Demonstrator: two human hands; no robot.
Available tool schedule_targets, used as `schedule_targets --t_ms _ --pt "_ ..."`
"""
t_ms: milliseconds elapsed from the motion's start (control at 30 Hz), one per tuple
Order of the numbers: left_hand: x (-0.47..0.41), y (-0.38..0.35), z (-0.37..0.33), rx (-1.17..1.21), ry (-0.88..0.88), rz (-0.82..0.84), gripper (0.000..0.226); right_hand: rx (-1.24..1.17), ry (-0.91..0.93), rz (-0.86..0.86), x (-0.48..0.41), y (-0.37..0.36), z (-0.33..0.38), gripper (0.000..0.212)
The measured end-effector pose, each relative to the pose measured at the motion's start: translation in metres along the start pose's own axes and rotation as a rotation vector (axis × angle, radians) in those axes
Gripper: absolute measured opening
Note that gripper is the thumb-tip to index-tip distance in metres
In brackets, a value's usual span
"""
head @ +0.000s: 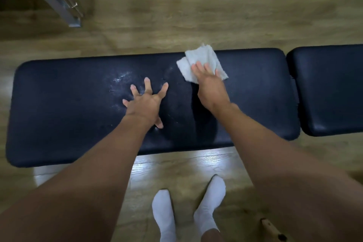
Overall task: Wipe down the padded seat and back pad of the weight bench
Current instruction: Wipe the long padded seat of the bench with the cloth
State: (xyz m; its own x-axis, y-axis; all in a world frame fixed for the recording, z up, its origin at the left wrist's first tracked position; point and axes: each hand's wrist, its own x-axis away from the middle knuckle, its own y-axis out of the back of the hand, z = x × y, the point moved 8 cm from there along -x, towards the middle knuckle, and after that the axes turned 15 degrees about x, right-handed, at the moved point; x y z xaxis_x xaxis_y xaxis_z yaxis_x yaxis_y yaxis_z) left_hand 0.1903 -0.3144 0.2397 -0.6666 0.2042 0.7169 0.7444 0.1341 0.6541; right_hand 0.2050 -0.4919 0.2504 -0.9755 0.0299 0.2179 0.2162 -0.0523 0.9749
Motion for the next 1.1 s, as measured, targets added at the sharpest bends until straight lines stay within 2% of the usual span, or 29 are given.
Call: schedule_targets --t_ms 167,233,300,400,567,667,800,900,1000,1100 --pt "0.001 0.002 -0.001 -0.005 0.005 -0.003 0.127 -0.062 0.015 -0.003 0.129 -0.031 0.012 0.076" --pt "0.003 0.002 -0.001 -0.001 0.012 0.005 0.127 -0.118 -0.006 0.021 0.151 -0.039 0.018 0.08" --pt "0.003 0.002 -0.001 -0.006 0.014 0.01 0.127 -0.152 0.001 0.034 0.137 -0.035 0.02 0.075" --pt "0.001 0.002 -0.001 0.005 0.021 0.021 0.126 -0.057 0.046 0.031 0.069 -0.026 0.022 0.069" --pt "-0.002 0.002 0.003 0.022 0.0 -0.007 0.13 -0.024 -0.111 0.021 -0.041 -0.007 0.027 0.077" --pt "0.004 0.003 0.002 0.022 -0.032 -0.027 0.129 -0.035 -0.08 0.018 -0.016 -0.011 0.03 0.077" --pt "0.011 0.012 0.01 0.05 -0.069 -0.034 0.123 -0.067 0.031 -0.005 0.086 -0.027 0.045 0.072" --pt "0.016 0.015 0.03 0.045 0.004 -0.073 0.118 -0.074 0.115 0.055 0.15 -0.04 0.065 0.081" --pt "0.018 0.011 0.038 0.046 0.036 -0.071 0.115 -0.094 0.135 0.074 0.135 -0.038 0.068 0.074" --pt "0.012 0.01 0.036 0.069 0.038 -0.057 0.117 -0.041 0.125 0.036 0.059 -0.026 0.073 0.072"
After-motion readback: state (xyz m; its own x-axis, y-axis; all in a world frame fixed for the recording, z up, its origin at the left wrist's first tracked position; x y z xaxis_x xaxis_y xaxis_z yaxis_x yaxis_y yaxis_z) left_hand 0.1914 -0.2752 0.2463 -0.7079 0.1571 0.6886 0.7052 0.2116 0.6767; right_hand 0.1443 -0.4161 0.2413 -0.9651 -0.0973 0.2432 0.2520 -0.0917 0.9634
